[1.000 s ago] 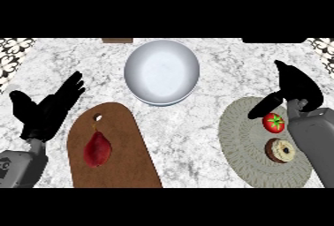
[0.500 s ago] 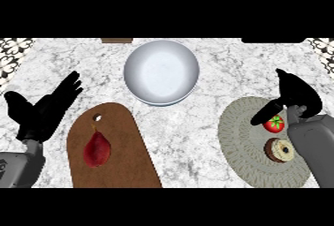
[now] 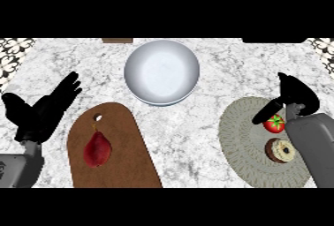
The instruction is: Pick the tomato from the placemat and place it in the bowl
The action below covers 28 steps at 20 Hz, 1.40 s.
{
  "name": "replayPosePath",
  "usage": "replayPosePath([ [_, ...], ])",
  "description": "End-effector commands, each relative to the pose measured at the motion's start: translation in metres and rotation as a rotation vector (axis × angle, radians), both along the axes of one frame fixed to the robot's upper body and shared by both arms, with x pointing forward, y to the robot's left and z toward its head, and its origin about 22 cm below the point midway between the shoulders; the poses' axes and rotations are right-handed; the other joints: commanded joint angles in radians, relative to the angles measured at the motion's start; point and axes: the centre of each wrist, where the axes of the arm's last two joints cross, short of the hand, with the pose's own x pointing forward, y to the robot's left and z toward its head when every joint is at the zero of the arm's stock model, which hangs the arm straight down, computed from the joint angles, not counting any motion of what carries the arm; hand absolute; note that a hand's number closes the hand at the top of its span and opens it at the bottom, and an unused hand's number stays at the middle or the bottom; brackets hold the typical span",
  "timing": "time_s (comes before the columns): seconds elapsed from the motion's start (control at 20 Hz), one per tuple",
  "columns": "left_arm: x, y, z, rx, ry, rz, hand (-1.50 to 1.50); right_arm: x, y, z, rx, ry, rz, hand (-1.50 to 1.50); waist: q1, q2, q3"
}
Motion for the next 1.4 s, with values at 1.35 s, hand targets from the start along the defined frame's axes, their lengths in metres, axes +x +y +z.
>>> replayPosePath([
  [1.35, 0.016, 0.010, -0.009, 0.000, -0.007, 0.018, 0.00, -0.002, -0.041, -0.098, 0.029, 0.174, -0.104, -1.50, -0.004, 0.001, 0.000],
])
